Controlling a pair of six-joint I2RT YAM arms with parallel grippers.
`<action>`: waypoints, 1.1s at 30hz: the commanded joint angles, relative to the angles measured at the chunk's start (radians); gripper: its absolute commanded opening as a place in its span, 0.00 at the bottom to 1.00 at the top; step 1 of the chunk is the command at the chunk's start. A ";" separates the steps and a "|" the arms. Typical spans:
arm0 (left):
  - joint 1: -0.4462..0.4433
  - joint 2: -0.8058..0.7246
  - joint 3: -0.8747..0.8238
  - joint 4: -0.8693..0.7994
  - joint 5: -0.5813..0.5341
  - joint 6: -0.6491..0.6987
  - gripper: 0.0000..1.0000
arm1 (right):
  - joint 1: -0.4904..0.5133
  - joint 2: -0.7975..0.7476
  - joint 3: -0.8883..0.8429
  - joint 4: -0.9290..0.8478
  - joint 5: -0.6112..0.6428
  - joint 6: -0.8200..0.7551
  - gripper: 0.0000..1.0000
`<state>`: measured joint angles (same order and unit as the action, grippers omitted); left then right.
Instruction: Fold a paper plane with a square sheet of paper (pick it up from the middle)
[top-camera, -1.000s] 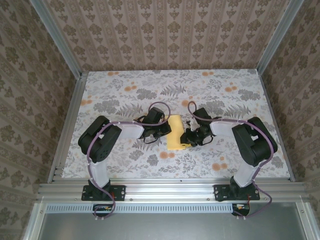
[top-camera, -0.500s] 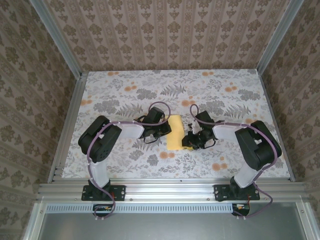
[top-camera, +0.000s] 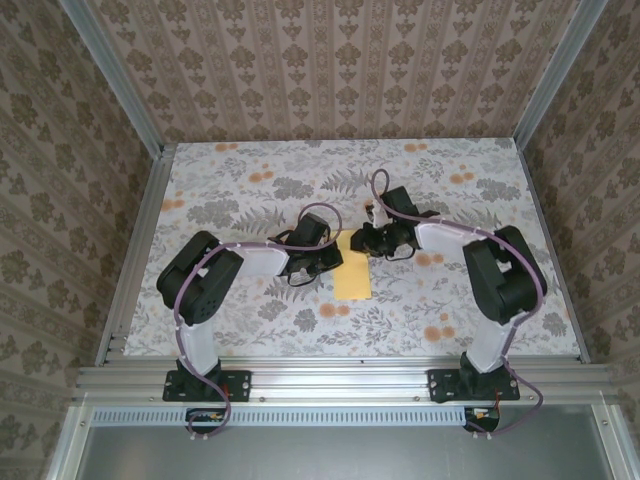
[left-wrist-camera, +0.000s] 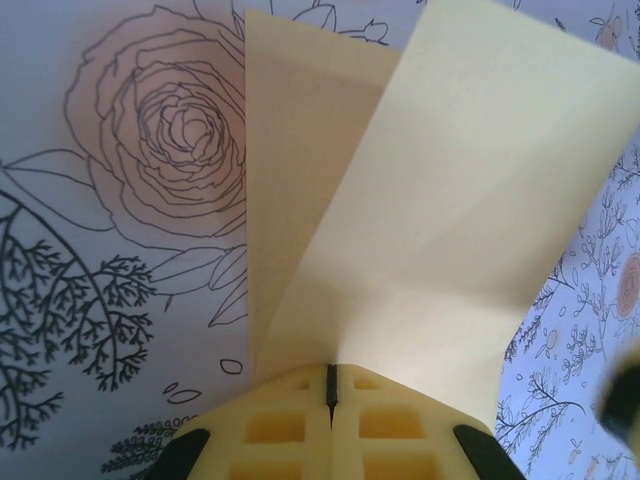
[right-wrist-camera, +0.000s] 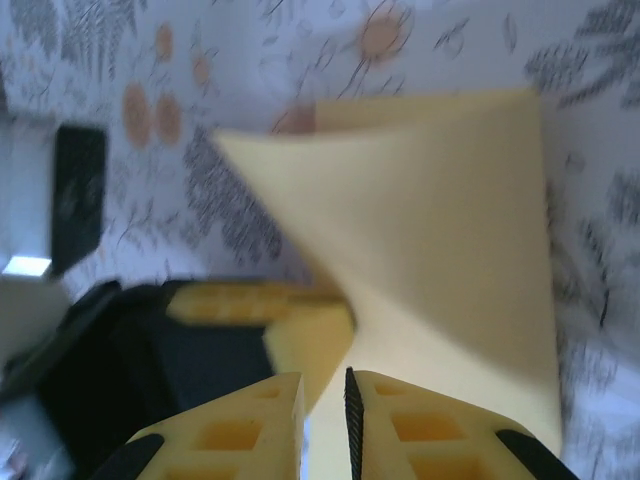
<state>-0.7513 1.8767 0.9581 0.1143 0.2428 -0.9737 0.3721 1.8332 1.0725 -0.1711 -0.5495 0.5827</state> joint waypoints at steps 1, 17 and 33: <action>-0.005 0.061 -0.021 -0.163 -0.039 0.029 0.05 | -0.015 0.099 0.048 0.018 0.005 0.021 0.20; -0.006 0.051 -0.021 -0.197 -0.041 0.047 0.05 | -0.068 0.090 0.081 0.019 -0.029 0.032 0.21; -0.006 0.048 -0.018 -0.210 -0.046 0.050 0.05 | -0.096 0.249 0.175 0.002 0.128 0.062 0.20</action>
<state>-0.7521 1.8767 0.9714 0.0803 0.2386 -0.9485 0.2913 2.0525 1.2301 -0.1234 -0.5282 0.6422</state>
